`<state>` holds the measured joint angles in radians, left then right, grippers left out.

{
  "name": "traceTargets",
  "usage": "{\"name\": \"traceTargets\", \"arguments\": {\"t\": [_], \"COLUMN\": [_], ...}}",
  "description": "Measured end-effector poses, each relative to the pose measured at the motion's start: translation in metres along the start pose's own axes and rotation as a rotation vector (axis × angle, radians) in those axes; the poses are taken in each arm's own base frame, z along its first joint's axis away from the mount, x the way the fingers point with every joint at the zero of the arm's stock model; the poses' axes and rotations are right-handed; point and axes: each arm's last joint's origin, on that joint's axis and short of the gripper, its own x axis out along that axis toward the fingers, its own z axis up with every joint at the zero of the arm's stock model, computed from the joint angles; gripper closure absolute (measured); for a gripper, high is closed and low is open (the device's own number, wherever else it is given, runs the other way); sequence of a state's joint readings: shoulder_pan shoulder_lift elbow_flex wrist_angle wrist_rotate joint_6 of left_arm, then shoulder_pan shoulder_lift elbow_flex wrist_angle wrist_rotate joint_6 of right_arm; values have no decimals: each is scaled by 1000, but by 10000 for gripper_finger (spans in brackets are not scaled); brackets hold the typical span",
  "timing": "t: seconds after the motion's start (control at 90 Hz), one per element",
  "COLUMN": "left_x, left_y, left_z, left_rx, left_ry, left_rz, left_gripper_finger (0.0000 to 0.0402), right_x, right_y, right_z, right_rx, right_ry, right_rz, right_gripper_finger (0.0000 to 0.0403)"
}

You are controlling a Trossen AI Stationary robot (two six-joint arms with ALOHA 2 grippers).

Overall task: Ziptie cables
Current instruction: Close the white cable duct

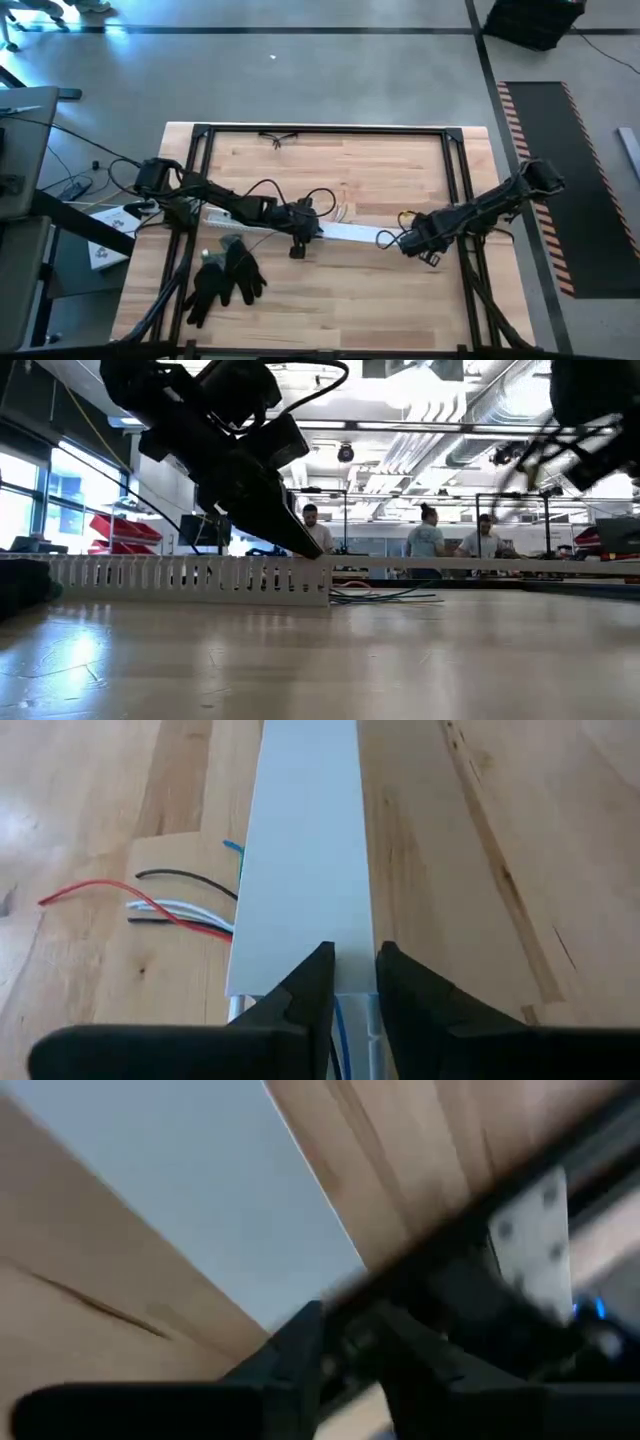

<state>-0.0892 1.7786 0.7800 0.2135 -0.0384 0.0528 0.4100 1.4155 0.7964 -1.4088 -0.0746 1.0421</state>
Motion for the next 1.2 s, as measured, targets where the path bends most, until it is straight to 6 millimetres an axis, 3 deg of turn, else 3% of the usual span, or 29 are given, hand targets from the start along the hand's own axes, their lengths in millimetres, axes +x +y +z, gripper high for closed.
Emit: {"name": "traceTargets", "arguments": {"t": [0.111,0.2,0.5,1.2], "left_x": [0,0,0,-1], "left_y": [0,0,-1,-2], "left_z": [-4,-4,-5,-14], "left_rx": [-1,-1,0,1], "left_ry": [-19,-30,-35,-91], "left_rz": [3,5,4,3], "left_gripper_finger": [342,342,342,342], "right_x": [17,15,15,14], "right_y": [-1,0,1,4], "right_z": [-4,-4,-4,2], "right_rx": [10,28,67,539], "right_ry": [70,34,47,101], "right_rz": [-3,1,20,77], "right_gripper_finger": [386,399,402,403]}}
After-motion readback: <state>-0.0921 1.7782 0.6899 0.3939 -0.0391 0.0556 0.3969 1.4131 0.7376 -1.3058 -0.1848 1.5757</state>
